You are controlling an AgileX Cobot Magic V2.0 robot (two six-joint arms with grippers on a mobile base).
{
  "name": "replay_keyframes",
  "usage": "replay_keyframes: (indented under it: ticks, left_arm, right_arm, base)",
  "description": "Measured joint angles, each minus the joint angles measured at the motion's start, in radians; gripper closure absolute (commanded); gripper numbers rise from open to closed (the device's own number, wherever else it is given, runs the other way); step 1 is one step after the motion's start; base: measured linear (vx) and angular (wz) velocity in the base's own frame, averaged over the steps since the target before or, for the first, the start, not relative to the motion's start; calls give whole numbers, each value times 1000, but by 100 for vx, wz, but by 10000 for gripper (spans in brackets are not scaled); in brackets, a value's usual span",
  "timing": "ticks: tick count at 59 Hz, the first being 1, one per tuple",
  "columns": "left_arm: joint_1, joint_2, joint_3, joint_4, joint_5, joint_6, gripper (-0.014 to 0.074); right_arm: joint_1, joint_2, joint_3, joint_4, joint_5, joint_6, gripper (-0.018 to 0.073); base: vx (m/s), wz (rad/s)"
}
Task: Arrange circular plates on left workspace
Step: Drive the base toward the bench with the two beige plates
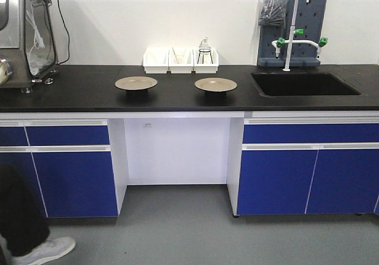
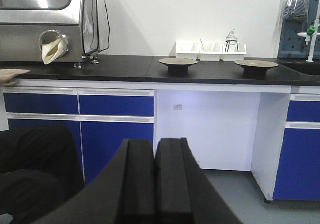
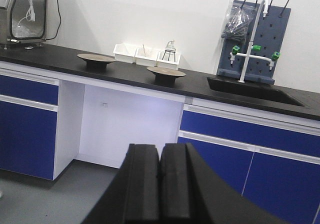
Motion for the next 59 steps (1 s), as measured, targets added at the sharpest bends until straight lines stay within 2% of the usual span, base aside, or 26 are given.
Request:
replay_keyframes:
  ticks: [39, 59]
  left_arm:
    - [0, 0, 0, 0, -1, 0, 594]
    - [0, 0, 0, 0, -1, 0, 594]
  right_arm:
    - [0, 0, 0, 0, 0, 0, 559]
    - [0, 0, 0, 0, 0, 0, 559]
  base:
    - [1, 2]
    - [17, 7]
